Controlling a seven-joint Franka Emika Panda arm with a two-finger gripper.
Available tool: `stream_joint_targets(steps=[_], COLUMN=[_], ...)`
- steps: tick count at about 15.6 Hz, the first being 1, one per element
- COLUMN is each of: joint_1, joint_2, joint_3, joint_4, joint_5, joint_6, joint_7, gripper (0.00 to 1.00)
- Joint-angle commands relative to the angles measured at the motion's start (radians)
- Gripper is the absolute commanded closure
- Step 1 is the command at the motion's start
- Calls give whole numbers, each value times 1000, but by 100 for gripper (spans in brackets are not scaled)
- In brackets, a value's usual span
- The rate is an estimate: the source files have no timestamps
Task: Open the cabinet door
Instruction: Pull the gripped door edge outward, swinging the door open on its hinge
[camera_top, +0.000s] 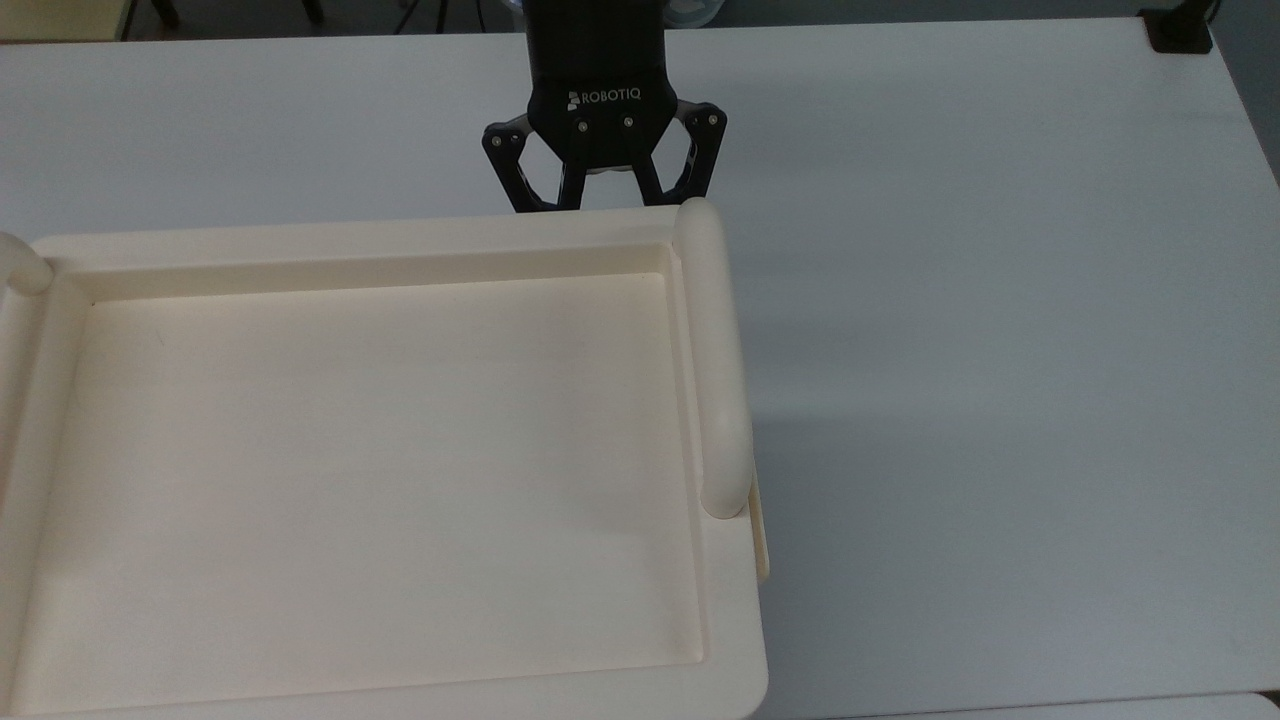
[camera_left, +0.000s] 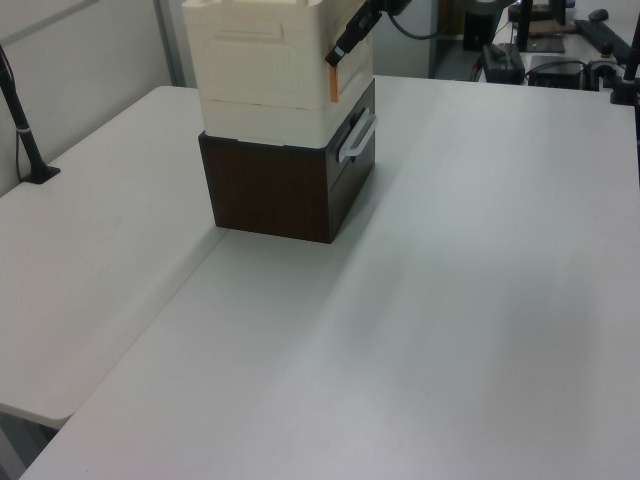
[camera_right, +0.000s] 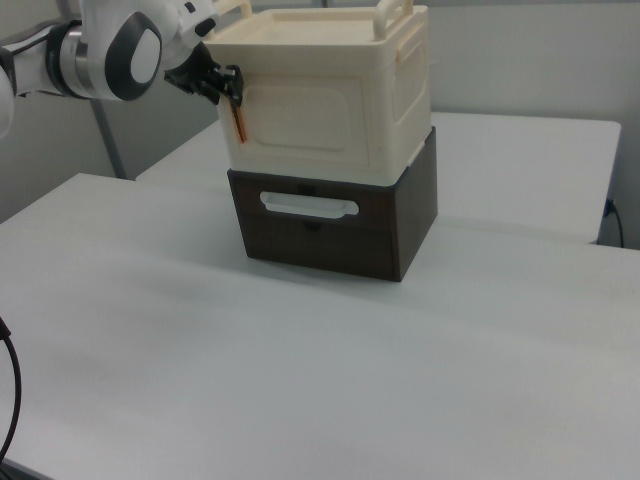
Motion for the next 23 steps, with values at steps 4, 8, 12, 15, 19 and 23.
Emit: stream_joint_targets(steps=[4, 8, 12, 15, 19, 23], joint_1=[11, 6, 0, -2, -17, -26], joint_2=[20, 20, 20, 17, -20, -62], joint_3=[-6, -6, -6, -6, -6, -6], joint_4=[12, 17, 17, 17, -6, -19], joint_5=[-23, -23, -23, -23, -23, -20], joint_6=[43, 46, 46, 46, 27, -74], joint_7=[50, 76, 76, 73, 69, 73], gripper=[63, 89, 96, 97, 97, 97])
